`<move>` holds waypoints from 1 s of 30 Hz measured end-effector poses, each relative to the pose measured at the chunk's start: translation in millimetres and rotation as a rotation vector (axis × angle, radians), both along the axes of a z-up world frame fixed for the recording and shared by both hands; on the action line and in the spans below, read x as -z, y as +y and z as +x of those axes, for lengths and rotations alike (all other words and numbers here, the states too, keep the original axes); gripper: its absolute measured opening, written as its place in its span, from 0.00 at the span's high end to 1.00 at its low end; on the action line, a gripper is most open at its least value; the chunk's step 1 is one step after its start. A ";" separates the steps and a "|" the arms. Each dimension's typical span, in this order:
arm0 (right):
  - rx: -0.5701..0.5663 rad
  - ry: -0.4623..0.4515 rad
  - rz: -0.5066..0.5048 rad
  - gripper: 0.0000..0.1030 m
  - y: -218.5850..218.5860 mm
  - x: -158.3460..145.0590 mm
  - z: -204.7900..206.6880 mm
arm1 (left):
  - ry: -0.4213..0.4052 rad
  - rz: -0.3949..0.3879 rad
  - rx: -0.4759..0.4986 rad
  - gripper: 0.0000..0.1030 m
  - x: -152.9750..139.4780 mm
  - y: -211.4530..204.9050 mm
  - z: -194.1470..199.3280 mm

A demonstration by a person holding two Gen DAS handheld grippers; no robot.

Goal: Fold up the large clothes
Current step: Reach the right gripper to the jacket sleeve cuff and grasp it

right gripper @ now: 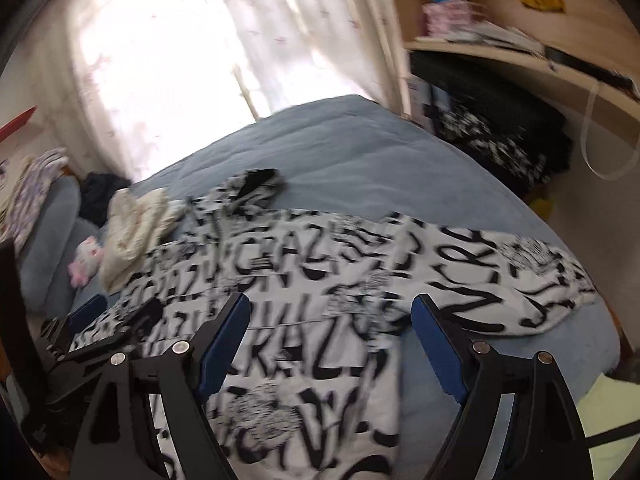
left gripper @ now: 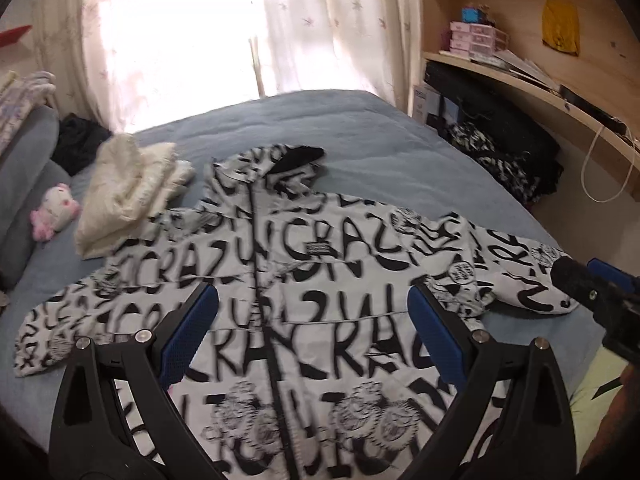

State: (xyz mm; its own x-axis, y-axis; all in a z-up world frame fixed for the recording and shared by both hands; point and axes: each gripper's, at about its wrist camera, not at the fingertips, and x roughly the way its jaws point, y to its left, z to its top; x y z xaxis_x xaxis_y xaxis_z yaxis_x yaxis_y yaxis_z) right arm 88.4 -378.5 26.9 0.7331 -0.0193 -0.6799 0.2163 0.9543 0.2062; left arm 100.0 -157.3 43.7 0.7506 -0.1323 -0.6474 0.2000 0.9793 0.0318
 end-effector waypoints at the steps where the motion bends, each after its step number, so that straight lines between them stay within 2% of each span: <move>1: 0.030 0.012 0.004 0.18 -12.8 7.0 2.2 | 0.011 0.000 0.000 0.08 6.2 -5.6 6.8; 7: 0.229 0.114 0.063 0.18 -103.8 62.9 9.5 | 0.051 0.026 0.018 0.08 42.5 -38.8 37.7; 14: 0.529 0.254 0.313 0.18 -217.3 149.1 -14.9 | 0.098 0.042 0.038 0.08 78.4 -71.2 62.7; 18: 0.612 0.217 0.403 0.18 -251.2 181.3 -31.0 | 0.122 0.047 0.056 0.08 95.2 -83.7 72.7; 25: 0.699 0.174 0.344 0.19 -272.0 188.7 -14.3 | 0.195 0.021 0.072 0.08 120.1 -83.9 80.8; 26: 0.712 0.183 0.326 0.28 -273.6 187.7 -9.0 | 0.198 0.017 0.069 0.08 120.1 -81.2 79.9; 27: 0.723 0.197 0.309 0.44 -273.0 185.0 -1.6 | 0.195 0.009 0.067 0.08 119.9 -78.2 79.3; 28: 0.728 0.215 0.285 0.51 -273.9 183.2 3.4 | 0.189 0.005 0.067 0.08 118.3 -75.0 77.4; 30: 0.739 0.236 0.230 0.76 -272.2 174.4 14.3 | 0.159 -0.008 0.070 0.08 113.1 -66.0 72.4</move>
State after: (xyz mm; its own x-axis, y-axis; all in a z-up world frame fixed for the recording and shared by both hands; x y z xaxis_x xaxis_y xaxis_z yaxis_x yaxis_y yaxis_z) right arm 102.7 -650.7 -147.5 0.4218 -0.2838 -0.8611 0.8371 0.4867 0.2497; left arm 172.3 -223.3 -69.4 0.6279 -0.1861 -0.7557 0.2695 0.9629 -0.0132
